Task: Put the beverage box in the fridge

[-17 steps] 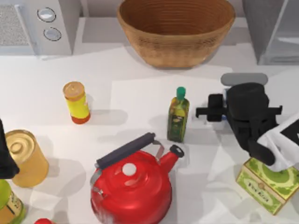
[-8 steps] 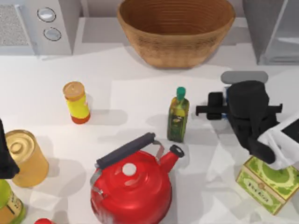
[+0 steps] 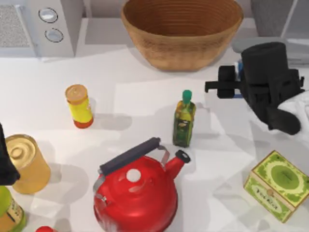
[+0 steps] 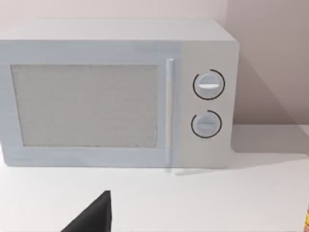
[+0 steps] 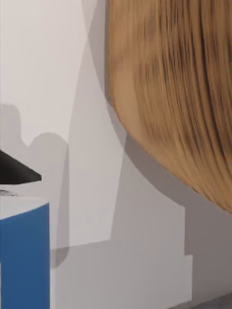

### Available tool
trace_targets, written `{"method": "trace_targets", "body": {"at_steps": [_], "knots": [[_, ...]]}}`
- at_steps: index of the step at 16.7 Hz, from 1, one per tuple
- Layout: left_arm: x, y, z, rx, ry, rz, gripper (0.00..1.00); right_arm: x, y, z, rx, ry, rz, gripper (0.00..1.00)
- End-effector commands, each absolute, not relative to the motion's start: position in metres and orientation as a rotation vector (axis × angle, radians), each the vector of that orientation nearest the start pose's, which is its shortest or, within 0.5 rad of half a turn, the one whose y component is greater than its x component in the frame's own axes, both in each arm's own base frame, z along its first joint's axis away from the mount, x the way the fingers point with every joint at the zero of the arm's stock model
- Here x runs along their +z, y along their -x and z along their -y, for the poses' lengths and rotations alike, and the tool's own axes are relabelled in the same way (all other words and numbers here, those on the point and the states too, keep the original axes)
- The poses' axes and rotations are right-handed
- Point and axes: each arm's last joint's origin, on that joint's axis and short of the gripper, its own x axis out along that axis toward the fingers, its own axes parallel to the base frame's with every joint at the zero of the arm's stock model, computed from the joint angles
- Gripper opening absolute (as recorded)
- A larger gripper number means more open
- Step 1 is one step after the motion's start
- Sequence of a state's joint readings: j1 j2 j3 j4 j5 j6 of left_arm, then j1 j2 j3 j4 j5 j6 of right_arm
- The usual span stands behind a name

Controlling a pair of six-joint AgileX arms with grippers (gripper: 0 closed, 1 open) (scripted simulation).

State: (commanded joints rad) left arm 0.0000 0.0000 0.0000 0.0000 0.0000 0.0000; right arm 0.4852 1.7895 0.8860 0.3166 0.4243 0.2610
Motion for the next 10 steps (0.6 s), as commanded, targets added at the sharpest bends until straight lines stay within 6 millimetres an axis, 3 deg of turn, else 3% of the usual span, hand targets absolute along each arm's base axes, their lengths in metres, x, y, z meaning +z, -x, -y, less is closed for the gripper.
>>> {"method": "trace_targets", "body": {"at_steps": [5,10], "knots": [[0.160,-0.106,0.001,0.000,0.000,0.000,1.00,0.204,-0.320,-0.154,-0.010,0.000,-0.508,0.00],[0.160,-0.106,0.001,0.000,0.000,0.000,1.00,0.208,-0.320,-0.155,-0.007,-0.003,-0.503,0.00]]}}
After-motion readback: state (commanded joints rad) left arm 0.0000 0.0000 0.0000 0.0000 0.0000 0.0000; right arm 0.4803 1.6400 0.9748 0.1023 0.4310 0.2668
